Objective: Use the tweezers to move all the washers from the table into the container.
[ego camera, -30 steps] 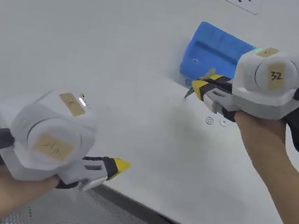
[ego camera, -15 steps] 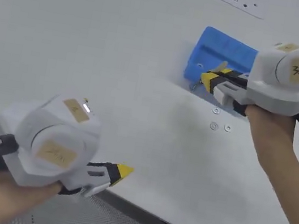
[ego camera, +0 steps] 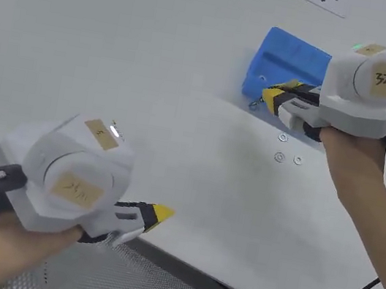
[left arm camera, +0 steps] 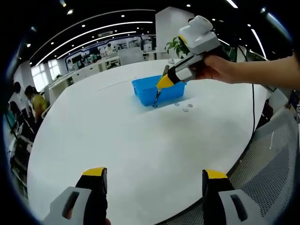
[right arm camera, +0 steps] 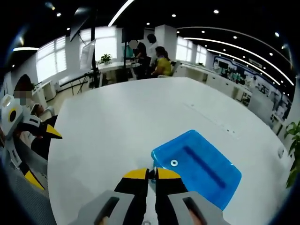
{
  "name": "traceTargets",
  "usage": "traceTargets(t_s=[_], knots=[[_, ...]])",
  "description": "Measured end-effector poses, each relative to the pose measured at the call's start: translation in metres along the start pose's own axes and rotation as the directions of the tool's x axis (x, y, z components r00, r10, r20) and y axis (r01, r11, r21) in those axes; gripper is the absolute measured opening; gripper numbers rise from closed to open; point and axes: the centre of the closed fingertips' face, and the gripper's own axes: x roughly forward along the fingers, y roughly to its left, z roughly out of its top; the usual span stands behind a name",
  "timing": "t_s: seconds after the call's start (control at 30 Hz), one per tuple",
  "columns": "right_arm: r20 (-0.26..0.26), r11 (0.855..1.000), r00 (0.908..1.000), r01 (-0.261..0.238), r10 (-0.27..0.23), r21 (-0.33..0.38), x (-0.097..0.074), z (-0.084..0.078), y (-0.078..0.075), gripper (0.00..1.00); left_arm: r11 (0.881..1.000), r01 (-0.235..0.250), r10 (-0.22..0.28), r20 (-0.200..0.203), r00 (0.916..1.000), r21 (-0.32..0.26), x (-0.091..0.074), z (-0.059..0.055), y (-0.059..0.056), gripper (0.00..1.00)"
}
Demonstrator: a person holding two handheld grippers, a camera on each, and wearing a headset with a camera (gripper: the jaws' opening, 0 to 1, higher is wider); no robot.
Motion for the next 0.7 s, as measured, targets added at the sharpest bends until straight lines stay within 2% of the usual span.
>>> traceTargets(t_s=[0.2, 0.3, 0.5, 0.7], knots=[[-0.025, 0.999, 0.9997, -0.001, 0.000, -0.035, 0.004, -0.003, -0.002, 0.02, 1.000, 0.003, -0.003, -0.006, 1.0000, 0.007, 0.000, -0.001, -0.001, 0.85], [-0.046, 0.999, 0.9989, -0.010, 0.009, -0.030, 0.006, -0.006, -0.001, 0.01, 1.000, -0.001, 0.001, -0.006, 1.0000, 0.004, 0.000, -0.001, 0.000, 0.84], [-0.057, 0.999, 0.9980, -0.028, 0.026, -0.027, 0.008, -0.006, 0.000, 0.02, 1.000, -0.005, 0.005, -0.007, 1.0000, 0.005, 0.000, -0.001, 0.001, 0.84], [-0.082, 0.998, 0.9962, -0.032, 0.028, -0.050, 0.009, -0.006, -0.001, 0.01, 1.000, -0.005, 0.005, -0.009, 0.9999, 0.005, 0.000, -0.001, 0.001, 0.84]])
